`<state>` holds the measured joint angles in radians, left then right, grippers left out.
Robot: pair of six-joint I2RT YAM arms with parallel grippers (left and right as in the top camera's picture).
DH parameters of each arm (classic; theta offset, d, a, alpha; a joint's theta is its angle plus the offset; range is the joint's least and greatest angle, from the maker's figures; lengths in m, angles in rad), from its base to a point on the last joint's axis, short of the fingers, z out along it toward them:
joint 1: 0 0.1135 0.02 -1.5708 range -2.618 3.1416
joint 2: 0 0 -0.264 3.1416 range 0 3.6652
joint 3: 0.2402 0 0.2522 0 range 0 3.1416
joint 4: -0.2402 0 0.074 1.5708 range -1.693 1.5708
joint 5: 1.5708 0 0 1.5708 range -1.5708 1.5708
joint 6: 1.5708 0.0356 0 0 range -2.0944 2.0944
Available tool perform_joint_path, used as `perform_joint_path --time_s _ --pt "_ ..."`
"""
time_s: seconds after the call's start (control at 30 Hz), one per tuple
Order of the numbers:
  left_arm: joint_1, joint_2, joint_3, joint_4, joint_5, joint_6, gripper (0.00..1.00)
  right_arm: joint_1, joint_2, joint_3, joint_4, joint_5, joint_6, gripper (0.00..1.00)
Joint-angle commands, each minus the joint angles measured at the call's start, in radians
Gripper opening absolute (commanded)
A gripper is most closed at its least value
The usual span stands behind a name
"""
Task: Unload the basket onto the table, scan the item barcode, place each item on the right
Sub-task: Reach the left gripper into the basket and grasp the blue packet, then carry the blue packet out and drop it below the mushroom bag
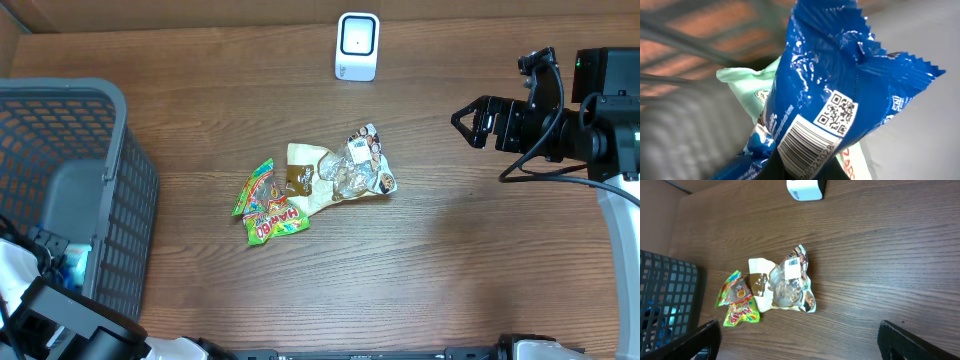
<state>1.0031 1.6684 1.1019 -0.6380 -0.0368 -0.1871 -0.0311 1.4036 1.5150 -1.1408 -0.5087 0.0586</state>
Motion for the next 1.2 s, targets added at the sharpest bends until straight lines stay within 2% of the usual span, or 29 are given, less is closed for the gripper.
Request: perform_joint_path --time_s 0.0,0.2,0.27,0.47,0.57,0.67,0.73,0.9,1.17 --pt "-0.011 -0.003 0.123 -0.1 0.317 -0.053 0.04 0.004 0.0 0.023 0.006 0.003 -0.007 1.0" --pt "-0.018 -0.003 0.468 -0.399 0.457 -0.057 0.04 0.004 0.0 0.023 0.006 0.003 -0.007 1.0" --pt "-0.049 -0.01 0.667 -0.545 0.521 -0.031 0.04 0.004 0.0 0.023 0.006 0.003 -0.007 1.0" --pt "-0.179 -0.076 0.901 -0.62 0.692 -0.018 0.04 0.004 0.0 0.023 0.006 0.003 -0.007 1.0" --pt "-0.34 -0.141 0.994 -0.614 0.686 -0.018 0.04 0.004 0.0 0.023 0.006 0.003 -0.007 1.0" --pt "-0.517 -0.177 1.001 -0.623 0.637 0.004 0.04 0.004 0.0 0.023 0.01 0.003 -0.007 1.0" --pt "-0.682 -0.175 1.001 -0.68 0.537 0.024 0.04 0.004 0.0 0.023 0.013 0.003 -0.007 1.0" --pt "-0.982 -0.117 0.956 -0.779 0.352 0.027 0.04 0.004 0.0 0.023 0.013 0.003 -0.007 1.0" --pt "-1.319 0.061 0.749 -0.775 0.27 0.08 0.04 0.004 0.0 0.023 0.005 0.003 -0.006 1.0"
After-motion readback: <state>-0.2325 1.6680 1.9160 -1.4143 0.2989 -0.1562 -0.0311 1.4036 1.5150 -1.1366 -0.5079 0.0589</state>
